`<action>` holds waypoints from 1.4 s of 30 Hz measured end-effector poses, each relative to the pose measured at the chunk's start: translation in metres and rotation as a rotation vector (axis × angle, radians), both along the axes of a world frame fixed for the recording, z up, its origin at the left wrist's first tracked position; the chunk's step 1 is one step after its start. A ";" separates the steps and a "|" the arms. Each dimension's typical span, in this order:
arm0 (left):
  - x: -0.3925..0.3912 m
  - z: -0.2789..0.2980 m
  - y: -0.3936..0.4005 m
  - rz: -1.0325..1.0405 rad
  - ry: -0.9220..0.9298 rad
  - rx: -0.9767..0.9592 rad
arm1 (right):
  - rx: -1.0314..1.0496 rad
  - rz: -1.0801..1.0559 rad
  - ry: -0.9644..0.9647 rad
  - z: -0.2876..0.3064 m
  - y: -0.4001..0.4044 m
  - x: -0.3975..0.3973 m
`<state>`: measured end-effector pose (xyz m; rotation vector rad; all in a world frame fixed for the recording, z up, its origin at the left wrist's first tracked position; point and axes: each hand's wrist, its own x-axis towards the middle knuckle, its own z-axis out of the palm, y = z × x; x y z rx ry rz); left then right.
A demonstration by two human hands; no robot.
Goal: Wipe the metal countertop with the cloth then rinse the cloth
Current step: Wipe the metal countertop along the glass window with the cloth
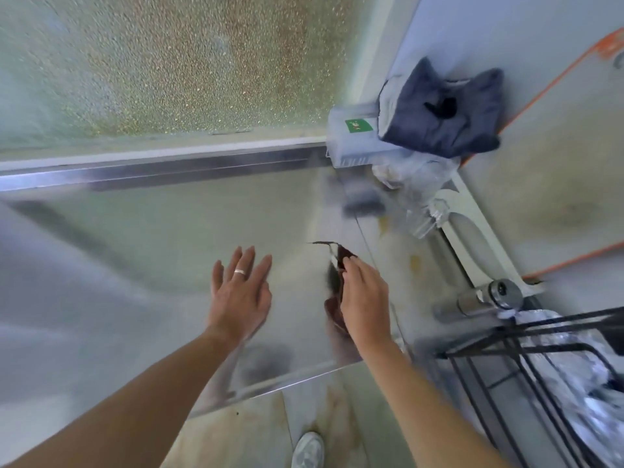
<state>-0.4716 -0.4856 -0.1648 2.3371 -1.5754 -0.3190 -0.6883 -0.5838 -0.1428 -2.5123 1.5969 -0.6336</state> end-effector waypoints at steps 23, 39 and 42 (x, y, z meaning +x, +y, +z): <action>-0.032 -0.016 -0.010 -0.004 -0.123 -0.002 | 0.238 -0.383 0.272 -0.020 -0.026 -0.079; -0.046 -0.038 -0.144 0.001 -0.139 0.027 | 0.177 -0.288 0.242 -0.036 -0.113 -0.038; -0.048 -0.037 -0.145 0.004 -0.148 0.035 | 0.178 -0.257 0.221 -0.032 -0.135 -0.017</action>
